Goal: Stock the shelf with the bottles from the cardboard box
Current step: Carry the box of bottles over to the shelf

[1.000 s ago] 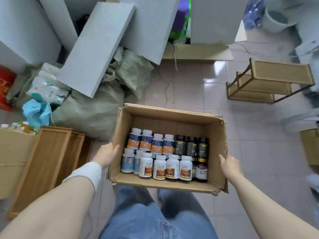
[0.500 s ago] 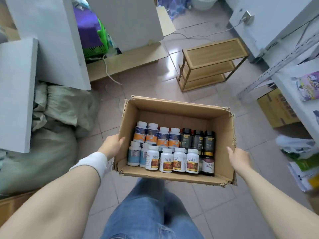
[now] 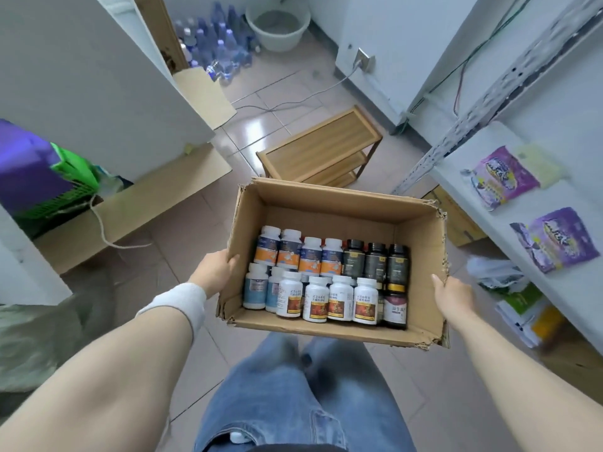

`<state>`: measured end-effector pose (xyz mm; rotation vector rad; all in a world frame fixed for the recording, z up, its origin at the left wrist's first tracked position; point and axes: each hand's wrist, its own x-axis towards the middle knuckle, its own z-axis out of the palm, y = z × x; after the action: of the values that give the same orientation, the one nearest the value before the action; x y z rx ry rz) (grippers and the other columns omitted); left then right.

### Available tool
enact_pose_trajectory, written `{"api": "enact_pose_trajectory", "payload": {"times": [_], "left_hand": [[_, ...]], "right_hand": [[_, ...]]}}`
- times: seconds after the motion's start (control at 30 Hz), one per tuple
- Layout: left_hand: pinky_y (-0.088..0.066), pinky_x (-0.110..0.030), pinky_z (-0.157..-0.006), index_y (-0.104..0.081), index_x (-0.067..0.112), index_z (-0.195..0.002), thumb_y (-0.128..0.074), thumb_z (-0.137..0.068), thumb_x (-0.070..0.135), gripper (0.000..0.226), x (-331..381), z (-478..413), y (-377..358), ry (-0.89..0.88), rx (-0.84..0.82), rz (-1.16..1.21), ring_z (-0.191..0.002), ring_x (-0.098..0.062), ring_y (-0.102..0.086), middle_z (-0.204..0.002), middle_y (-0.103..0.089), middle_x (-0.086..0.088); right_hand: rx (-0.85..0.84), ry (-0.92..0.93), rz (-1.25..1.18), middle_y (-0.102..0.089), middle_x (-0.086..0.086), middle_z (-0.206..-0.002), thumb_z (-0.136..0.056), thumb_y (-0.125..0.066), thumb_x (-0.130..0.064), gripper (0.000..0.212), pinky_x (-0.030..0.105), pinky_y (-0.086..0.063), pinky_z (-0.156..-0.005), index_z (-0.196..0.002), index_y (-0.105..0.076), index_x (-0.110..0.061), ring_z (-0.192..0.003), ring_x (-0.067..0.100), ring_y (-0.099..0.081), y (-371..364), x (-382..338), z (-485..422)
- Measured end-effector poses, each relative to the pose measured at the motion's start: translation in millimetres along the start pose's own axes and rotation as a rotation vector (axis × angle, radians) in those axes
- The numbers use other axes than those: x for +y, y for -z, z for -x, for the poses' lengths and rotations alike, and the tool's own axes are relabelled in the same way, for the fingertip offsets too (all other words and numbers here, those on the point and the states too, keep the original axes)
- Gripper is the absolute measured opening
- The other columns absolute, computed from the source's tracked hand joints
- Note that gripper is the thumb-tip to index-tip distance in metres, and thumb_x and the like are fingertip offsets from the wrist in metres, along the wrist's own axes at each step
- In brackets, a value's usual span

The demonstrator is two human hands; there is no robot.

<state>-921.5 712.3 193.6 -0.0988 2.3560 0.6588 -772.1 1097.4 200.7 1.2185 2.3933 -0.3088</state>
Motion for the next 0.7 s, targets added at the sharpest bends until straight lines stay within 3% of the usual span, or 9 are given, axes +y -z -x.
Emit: {"api": "enact_pose_trajectory", "payload": {"times": [0.43,0.57,0.7], "left_hand": [[-0.04,-0.03,-0.078,-0.057,0.002,-0.112,-0.037,-0.101,0.028,0.034,162.4,-149.5,16.5,0.135,0.026,0.052,-0.088,-0.026,-0.053,-0.104,-0.061,-0.015],[-0.041,-0.032,-0.083,-0.058,0.0,-0.112,-0.037,-0.1,0.027,0.036,191.9,-189.3,23.6,0.19,0.061,0.123,-0.098,-0.032,-0.055,-0.112,-0.061,-0.019],[-0.039,-0.032,-0.083,-0.057,0.0,-0.114,-0.037,-0.1,0.029,0.038,209.0,-236.2,27.8,0.261,0.091,0.167,-0.104,-0.035,-0.055,-0.113,-0.062,-0.022]], "right_hand": [[-0.087,0.074,0.042,-0.061,0.025,-0.11,-0.1,-0.03,-0.034,0.049,0.035,-0.039,-0.074,-0.108,-0.057,0.005,-0.106,0.036,-0.056,112.6,-76.4,-226.9],[-0.115,0.133,0.062,-0.058,0.028,-0.117,-0.1,-0.032,-0.034,0.05,0.04,-0.043,-0.086,-0.114,-0.055,0.008,-0.11,0.039,-0.054,141.7,-122.5,-295.1],[-0.151,0.159,0.105,-0.059,0.028,-0.116,-0.099,-0.031,-0.036,0.051,0.041,-0.044,-0.086,-0.111,-0.056,0.007,-0.108,0.039,-0.055,160.4,-175.3,-357.8]]}}
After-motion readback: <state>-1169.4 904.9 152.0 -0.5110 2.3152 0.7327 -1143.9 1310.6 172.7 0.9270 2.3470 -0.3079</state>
